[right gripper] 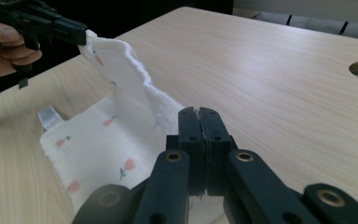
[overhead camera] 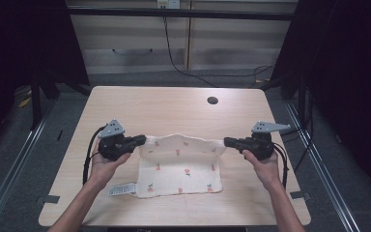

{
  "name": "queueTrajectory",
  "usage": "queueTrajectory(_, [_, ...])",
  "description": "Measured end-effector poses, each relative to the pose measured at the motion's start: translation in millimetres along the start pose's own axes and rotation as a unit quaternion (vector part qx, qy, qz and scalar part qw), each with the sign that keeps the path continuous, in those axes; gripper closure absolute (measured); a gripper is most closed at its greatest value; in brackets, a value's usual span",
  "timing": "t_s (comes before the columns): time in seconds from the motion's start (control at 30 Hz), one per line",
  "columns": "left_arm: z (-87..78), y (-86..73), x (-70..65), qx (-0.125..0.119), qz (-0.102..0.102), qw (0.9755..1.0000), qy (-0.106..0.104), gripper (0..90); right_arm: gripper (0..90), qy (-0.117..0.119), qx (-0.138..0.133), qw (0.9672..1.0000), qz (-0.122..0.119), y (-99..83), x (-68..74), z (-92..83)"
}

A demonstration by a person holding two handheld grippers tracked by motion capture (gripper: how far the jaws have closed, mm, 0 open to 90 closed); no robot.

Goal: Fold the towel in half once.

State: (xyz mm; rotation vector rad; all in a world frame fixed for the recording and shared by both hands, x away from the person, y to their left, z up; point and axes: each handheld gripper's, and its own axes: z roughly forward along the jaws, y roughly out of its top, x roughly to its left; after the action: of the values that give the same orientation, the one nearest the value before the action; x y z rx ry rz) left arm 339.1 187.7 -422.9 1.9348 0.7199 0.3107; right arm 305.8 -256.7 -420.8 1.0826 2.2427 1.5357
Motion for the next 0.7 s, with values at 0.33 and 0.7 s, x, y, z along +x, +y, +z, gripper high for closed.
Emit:
queueTrajectory(0.33, [-8.0, -18.8, -17.7, 0.024, 0.02, 0.9994, -0.017, 86.2, 89.2, -0.001, 0.015, 0.9998, 0.014, -25.3, 4.8, -5.7])
queueTrajectory(0.7, [-7.7, -62.9, -29.7, 0.086, 0.022, 0.9954, -0.036, 85.9, 89.1, 0.014, 0.077, 0.9967, 0.021, -62.0, 20.6, -1.1])
